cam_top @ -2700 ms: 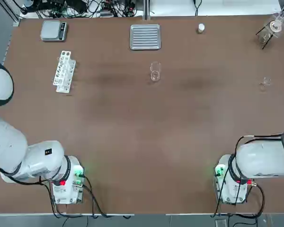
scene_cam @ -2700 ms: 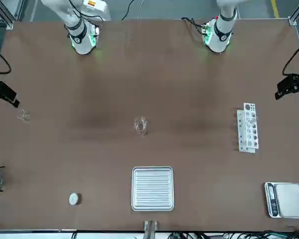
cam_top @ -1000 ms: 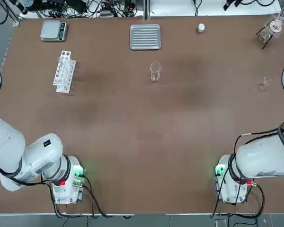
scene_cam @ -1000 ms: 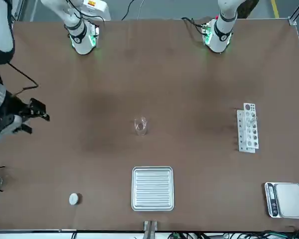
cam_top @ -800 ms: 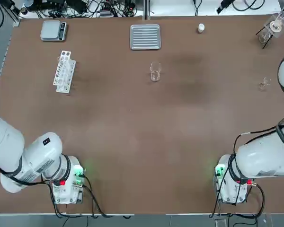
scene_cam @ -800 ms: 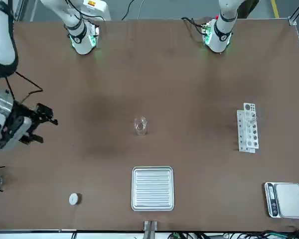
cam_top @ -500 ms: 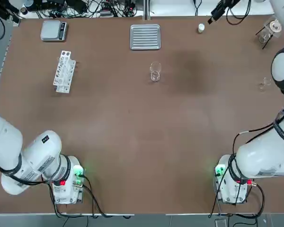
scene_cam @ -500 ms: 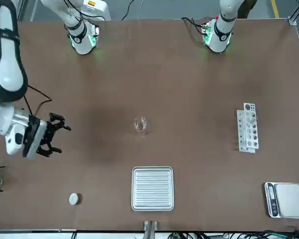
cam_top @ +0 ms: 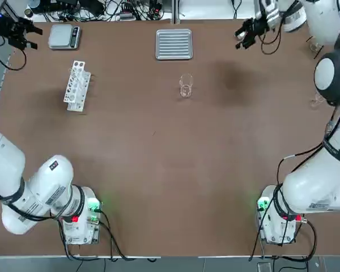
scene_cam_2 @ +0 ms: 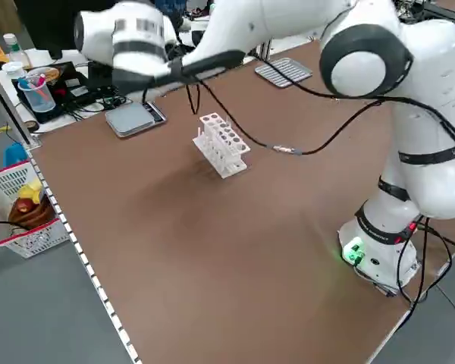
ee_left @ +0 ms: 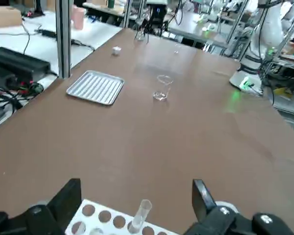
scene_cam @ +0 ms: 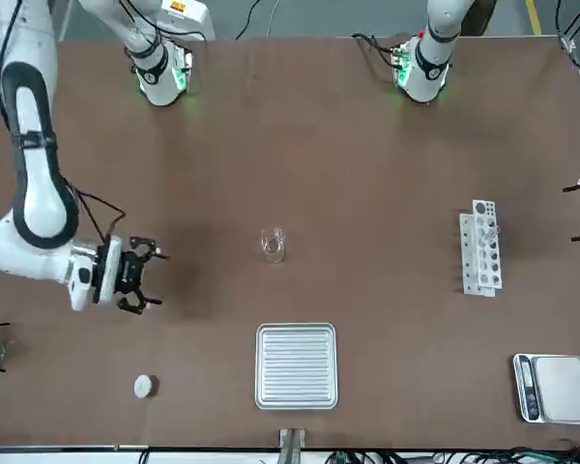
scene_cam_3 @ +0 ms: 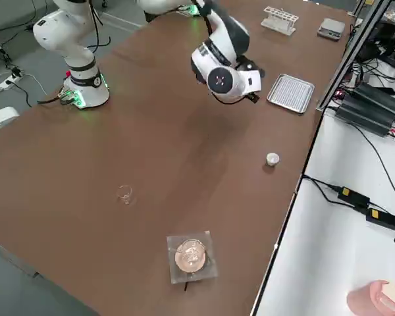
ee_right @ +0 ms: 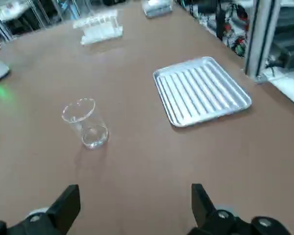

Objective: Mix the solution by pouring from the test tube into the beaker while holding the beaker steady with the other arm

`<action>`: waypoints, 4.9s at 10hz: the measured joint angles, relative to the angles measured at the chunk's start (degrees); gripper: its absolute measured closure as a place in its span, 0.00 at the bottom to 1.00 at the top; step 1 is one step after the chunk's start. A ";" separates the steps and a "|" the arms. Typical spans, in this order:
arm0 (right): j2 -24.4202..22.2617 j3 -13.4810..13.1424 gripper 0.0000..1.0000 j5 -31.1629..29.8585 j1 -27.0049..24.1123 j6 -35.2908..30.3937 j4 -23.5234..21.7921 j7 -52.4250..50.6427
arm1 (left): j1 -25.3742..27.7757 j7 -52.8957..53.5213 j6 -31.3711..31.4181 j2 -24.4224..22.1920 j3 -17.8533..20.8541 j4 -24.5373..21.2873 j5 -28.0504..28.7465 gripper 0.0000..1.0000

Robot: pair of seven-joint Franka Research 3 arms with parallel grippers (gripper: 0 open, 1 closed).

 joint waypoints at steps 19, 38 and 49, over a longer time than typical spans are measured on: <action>11.59 3.71 0.00 38.28 16.16 7.81 -11.63 -38.77 | -2.77 29.49 2.55 17.64 -1.18 -4.48 -5.10 0.19; 13.40 3.87 0.00 44.82 20.31 10.57 -10.71 -40.55 | -1.66 30.13 2.30 20.60 -1.12 -6.77 -7.95 0.56; 14.20 6.72 0.03 44.95 20.37 12.18 -10.50 -40.65 | -1.51 30.13 2.29 21.04 -0.98 -7.12 -7.96 0.65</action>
